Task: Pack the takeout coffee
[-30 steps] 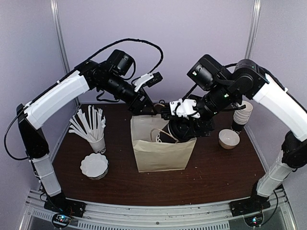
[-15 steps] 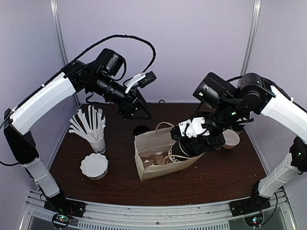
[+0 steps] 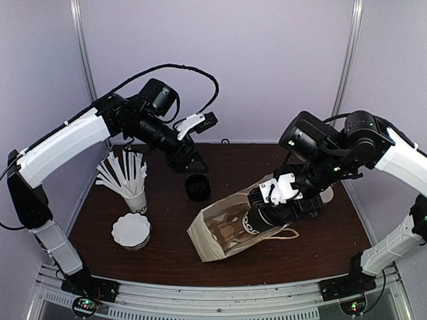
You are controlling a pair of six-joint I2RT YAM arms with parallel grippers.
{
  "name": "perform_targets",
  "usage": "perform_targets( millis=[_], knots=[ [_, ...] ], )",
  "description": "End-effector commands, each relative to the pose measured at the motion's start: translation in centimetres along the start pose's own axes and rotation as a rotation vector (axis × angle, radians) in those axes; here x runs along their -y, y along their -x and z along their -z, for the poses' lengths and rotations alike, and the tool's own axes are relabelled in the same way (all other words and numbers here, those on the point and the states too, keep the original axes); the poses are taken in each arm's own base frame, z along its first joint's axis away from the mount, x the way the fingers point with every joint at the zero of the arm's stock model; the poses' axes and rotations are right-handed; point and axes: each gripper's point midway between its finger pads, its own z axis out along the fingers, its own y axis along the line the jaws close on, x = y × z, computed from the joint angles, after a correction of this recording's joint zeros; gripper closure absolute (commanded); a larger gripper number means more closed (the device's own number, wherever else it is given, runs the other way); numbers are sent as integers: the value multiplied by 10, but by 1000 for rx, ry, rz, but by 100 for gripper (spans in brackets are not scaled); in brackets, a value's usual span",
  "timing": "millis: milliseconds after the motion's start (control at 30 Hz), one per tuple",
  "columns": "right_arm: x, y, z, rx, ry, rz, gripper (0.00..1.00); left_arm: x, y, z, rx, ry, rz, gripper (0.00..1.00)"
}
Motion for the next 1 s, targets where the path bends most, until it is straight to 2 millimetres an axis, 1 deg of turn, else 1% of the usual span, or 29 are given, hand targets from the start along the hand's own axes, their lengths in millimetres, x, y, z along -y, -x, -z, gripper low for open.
perform_targets(
  millis=[0, 100, 167, 233, 267, 400, 533, 633, 733, 867, 967],
  knots=[
    [-11, -1, 16, 62, -8, 14, 37, 23, 25, 13, 75, 81, -31, 40],
    [-19, -3, 20, 91, 8, 12, 37, 59, 23, 10, 45, 121, -110, 39],
    [-24, -7, 19, 89, 17, 17, 37, 73, 24, 8, 42, 163, -110, 39],
    [-28, -10, 18, 88, 23, 20, 38, 91, 26, 0, 75, 200, -146, 38],
    [-30, -12, 17, 87, 27, 22, 38, 96, 26, -6, 89, 239, -169, 38],
    [-36, -17, 17, 93, 32, 18, 38, 129, 35, -20, 137, 224, -250, 38],
    [-42, -19, 15, 100, 46, 14, 38, 145, 46, -34, 149, 219, -324, 39],
    [-42, -19, 14, 105, 42, 7, 38, 155, 55, -46, 176, 189, -348, 42],
    [-41, -19, 15, 113, 28, 0, 38, 165, 62, -53, 198, 138, -364, 46],
    [-36, -17, 21, 128, 3, -20, 38, 172, 66, -48, 237, 116, -369, 48],
    [-32, -15, 23, 131, -8, -25, 39, 174, 65, -37, 279, 118, -370, 45]
  ],
)
